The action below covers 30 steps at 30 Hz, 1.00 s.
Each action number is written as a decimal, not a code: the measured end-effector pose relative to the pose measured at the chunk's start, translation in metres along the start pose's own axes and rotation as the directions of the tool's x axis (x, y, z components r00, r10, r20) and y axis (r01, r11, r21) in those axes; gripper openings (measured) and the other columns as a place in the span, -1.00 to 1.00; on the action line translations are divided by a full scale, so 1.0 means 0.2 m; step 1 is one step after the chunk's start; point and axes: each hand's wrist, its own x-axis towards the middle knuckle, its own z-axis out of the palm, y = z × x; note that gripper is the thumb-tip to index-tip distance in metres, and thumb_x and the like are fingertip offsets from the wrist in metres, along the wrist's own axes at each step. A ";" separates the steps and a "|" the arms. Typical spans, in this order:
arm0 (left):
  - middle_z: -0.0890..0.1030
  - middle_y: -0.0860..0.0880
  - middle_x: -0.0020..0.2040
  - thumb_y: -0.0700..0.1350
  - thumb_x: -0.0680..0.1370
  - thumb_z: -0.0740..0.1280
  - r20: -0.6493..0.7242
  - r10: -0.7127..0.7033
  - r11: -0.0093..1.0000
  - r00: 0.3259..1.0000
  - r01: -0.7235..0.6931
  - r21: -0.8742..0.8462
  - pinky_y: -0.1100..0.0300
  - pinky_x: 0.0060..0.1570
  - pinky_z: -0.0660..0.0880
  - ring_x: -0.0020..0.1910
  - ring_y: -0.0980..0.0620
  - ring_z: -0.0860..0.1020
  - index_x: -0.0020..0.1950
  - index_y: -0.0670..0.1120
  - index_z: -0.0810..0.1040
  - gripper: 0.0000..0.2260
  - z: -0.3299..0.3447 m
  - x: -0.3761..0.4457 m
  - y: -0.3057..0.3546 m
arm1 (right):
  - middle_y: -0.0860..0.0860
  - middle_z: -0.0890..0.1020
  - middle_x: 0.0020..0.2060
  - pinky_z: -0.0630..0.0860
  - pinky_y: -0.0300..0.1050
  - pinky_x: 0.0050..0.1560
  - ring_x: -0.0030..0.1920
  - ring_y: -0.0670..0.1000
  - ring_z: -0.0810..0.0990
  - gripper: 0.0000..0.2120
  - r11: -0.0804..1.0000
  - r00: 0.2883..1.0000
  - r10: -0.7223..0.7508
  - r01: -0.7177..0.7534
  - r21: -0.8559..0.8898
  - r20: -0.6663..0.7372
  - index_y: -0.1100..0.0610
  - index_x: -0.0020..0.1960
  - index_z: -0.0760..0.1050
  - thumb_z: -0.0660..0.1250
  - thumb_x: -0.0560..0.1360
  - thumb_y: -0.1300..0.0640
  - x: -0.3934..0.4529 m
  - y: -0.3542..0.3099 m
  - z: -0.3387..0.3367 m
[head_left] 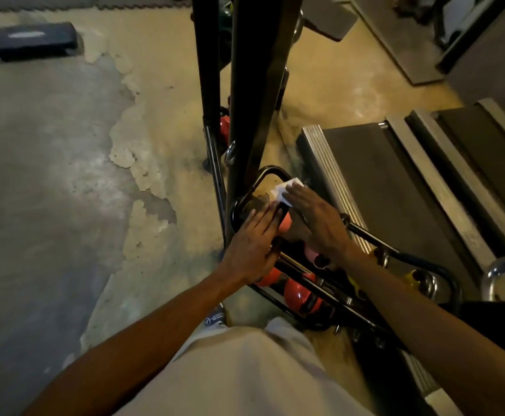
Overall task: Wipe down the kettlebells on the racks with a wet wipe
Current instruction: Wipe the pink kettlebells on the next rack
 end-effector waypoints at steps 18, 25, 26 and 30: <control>-0.08 -0.10 0.73 0.03 0.61 0.29 -0.097 -0.145 0.988 0.985 0.148 0.034 -0.19 0.56 0.32 0.70 -0.01 -0.16 0.72 -0.16 -0.02 -0.21 0.14 0.02 0.12 | 0.12 0.26 0.63 0.12 0.03 0.64 0.66 0.01 0.11 -0.34 0.961 0.891 -0.276 0.260 0.093 0.360 0.16 0.64 0.24 -0.01 0.71 -0.24 0.11 0.22 -0.12; -0.02 -0.12 0.73 0.07 0.62 0.26 -0.118 -0.152 0.985 0.981 0.161 0.064 -0.19 0.58 0.27 0.71 -0.05 -0.08 0.72 -0.14 0.00 -0.24 0.15 0.02 0.15 | 0.11 0.24 0.64 0.12 0.04 0.65 0.66 -0.01 0.10 -0.34 0.974 0.913 -0.226 0.205 0.097 0.340 0.14 0.65 0.22 -0.02 0.71 -0.26 0.11 0.23 -0.07; -0.04 -0.11 0.73 0.07 0.62 0.29 -0.114 -0.158 0.984 0.981 0.166 0.068 -0.19 0.58 0.28 0.71 -0.05 -0.09 0.72 -0.13 0.00 -0.22 0.15 0.02 0.15 | 0.11 0.25 0.63 0.12 0.01 0.64 0.66 0.00 0.11 -0.32 0.963 0.898 -0.270 0.256 0.086 0.346 0.14 0.65 0.23 -0.03 0.71 -0.28 0.10 0.24 -0.06; 0.04 -0.15 0.72 -0.11 0.62 0.38 -0.146 -0.135 0.987 0.980 0.146 0.066 -0.21 0.57 0.27 0.71 -0.05 -0.04 0.70 -0.21 0.04 -0.23 0.15 0.03 0.16 | 0.07 0.31 0.61 0.23 0.10 0.61 0.64 -0.01 0.18 -0.34 0.981 0.959 -0.057 0.002 0.196 0.276 0.10 0.63 0.28 -0.05 0.71 -0.29 0.13 0.25 -0.05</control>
